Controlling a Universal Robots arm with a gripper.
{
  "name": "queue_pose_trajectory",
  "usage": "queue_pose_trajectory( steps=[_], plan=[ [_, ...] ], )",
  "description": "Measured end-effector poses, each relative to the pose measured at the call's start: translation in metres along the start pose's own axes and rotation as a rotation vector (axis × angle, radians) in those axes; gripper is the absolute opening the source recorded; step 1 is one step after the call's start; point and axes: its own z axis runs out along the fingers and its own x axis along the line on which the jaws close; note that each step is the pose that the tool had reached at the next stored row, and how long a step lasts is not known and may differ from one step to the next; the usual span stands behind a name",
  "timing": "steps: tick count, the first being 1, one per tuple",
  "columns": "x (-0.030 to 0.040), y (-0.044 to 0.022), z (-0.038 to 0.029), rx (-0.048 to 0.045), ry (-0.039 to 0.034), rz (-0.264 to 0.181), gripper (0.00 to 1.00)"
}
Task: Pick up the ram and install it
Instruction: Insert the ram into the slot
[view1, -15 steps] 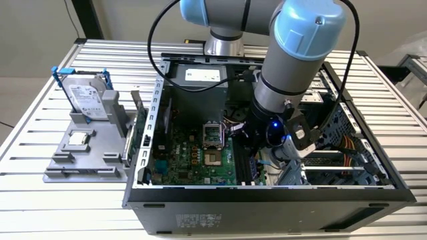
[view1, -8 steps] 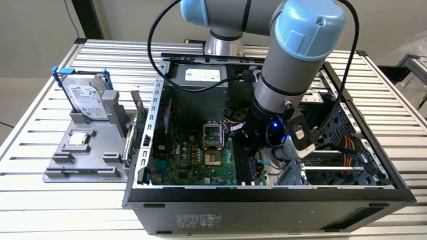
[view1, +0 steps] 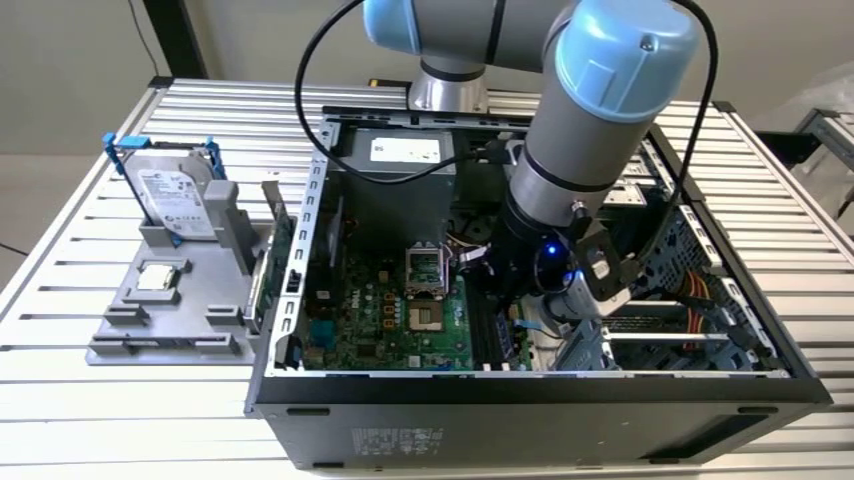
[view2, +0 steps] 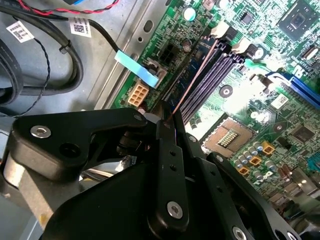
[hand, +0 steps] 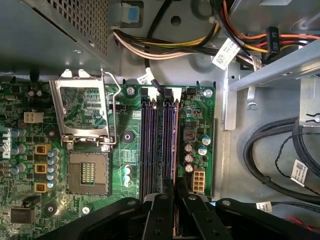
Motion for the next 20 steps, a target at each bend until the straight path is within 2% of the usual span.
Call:
queue_pose_trajectory(
  steps=[5,20],
  plan=[
    [-0.0052,-0.0001,-0.0003,0.0002,0.0002,0.0,0.0],
    [-0.0041,-0.001,-0.0006,0.0,0.0024,-0.001,0.0]
  ],
)
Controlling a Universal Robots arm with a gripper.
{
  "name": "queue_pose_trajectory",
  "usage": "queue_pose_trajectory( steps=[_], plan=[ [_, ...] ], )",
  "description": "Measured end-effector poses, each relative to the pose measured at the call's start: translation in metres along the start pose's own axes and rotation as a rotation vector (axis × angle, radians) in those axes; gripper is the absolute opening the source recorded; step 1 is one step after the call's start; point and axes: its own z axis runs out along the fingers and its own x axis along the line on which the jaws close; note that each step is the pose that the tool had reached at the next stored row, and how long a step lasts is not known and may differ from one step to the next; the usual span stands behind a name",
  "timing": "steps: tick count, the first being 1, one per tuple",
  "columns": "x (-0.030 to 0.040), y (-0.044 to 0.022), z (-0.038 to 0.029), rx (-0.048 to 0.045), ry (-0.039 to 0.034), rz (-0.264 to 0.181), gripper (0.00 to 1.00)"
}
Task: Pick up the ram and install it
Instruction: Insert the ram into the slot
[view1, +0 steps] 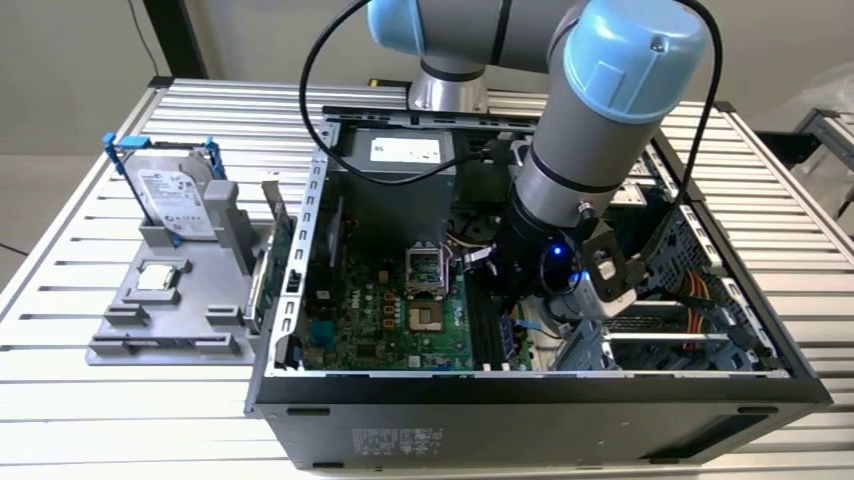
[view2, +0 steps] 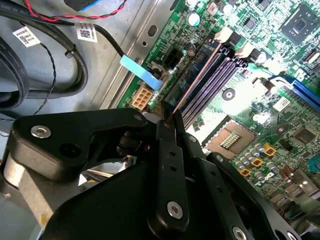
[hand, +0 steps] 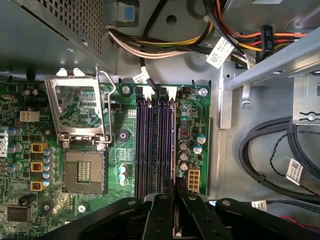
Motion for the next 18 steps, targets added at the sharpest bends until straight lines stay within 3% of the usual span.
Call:
queue_pose_trajectory(
  steps=[18],
  plan=[
    [0.0003,0.0019,0.0015,0.0009,0.0083,0.0,0.0]
  ],
)
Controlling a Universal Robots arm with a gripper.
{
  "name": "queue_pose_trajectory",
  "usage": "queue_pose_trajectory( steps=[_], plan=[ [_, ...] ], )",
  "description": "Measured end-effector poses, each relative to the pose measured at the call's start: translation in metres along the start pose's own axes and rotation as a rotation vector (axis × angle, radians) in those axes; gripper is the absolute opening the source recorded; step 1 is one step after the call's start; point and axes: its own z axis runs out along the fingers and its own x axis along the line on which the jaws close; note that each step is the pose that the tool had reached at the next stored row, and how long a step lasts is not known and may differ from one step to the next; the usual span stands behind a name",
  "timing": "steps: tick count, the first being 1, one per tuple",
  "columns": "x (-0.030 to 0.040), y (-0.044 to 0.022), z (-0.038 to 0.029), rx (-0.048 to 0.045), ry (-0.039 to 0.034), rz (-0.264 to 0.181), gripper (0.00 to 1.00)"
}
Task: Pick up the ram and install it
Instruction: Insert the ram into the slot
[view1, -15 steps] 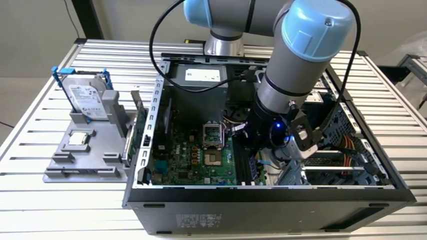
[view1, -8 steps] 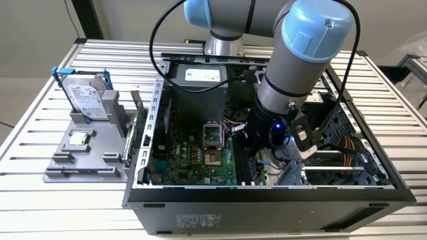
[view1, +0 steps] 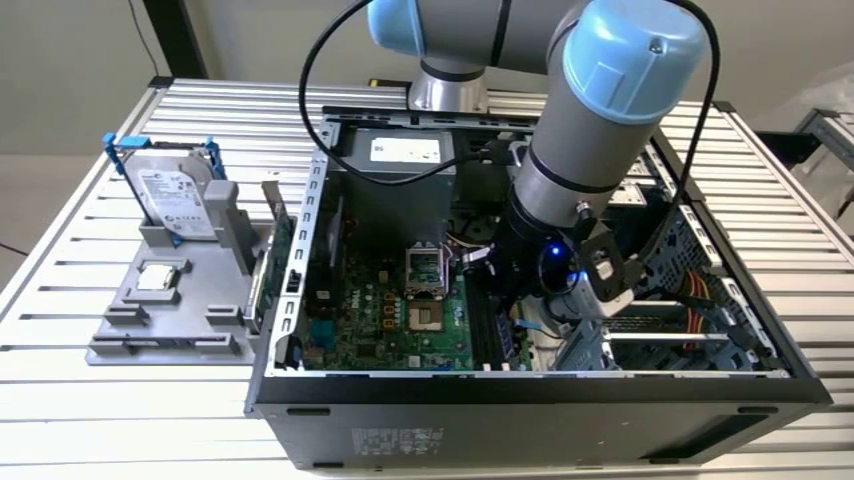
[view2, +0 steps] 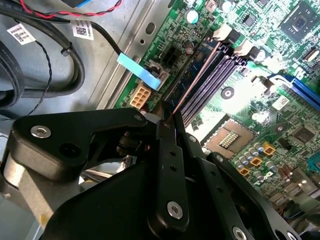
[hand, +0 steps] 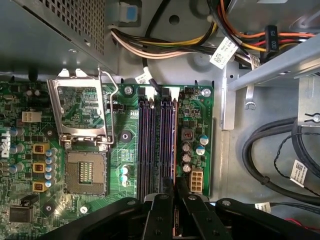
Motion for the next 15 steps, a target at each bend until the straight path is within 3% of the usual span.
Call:
queue_pose_trajectory(
  steps=[15],
  plan=[
    [0.0,0.0002,0.0003,-0.0008,0.0018,0.0,0.0]
  ],
)
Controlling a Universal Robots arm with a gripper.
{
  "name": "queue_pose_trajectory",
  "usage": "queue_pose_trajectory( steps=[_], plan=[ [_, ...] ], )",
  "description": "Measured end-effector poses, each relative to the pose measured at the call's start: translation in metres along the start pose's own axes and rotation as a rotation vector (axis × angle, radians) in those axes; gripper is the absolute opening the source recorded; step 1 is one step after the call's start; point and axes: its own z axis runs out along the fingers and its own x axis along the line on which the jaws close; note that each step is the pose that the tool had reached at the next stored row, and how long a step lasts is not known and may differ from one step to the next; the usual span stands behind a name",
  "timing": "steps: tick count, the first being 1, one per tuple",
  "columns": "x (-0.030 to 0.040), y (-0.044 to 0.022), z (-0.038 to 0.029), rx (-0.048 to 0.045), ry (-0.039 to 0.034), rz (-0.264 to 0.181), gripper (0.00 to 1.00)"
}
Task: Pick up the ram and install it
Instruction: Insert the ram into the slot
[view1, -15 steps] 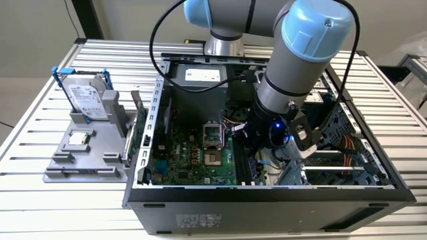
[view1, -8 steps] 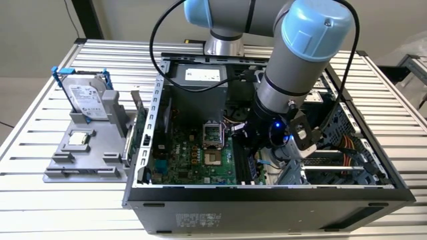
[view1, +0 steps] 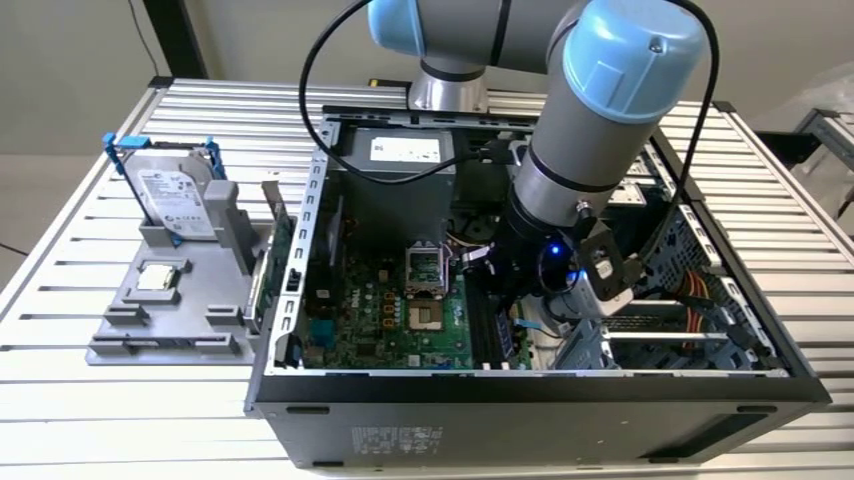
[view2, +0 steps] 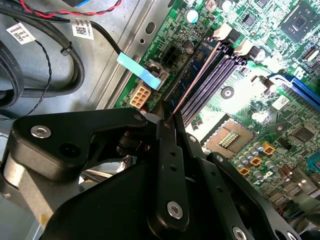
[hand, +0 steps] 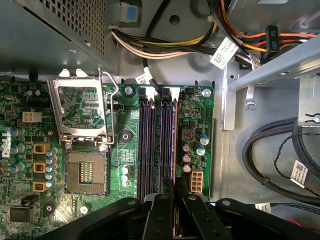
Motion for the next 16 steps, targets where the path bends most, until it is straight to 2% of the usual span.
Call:
queue_pose_trajectory(
  steps=[13,16],
  plan=[
    [0.0003,0.0003,-0.0032,0.0047,0.0,0.0,0.0],
    [0.0004,0.0003,-0.0033,0.012,0.0,0.001,0.0]
  ],
)
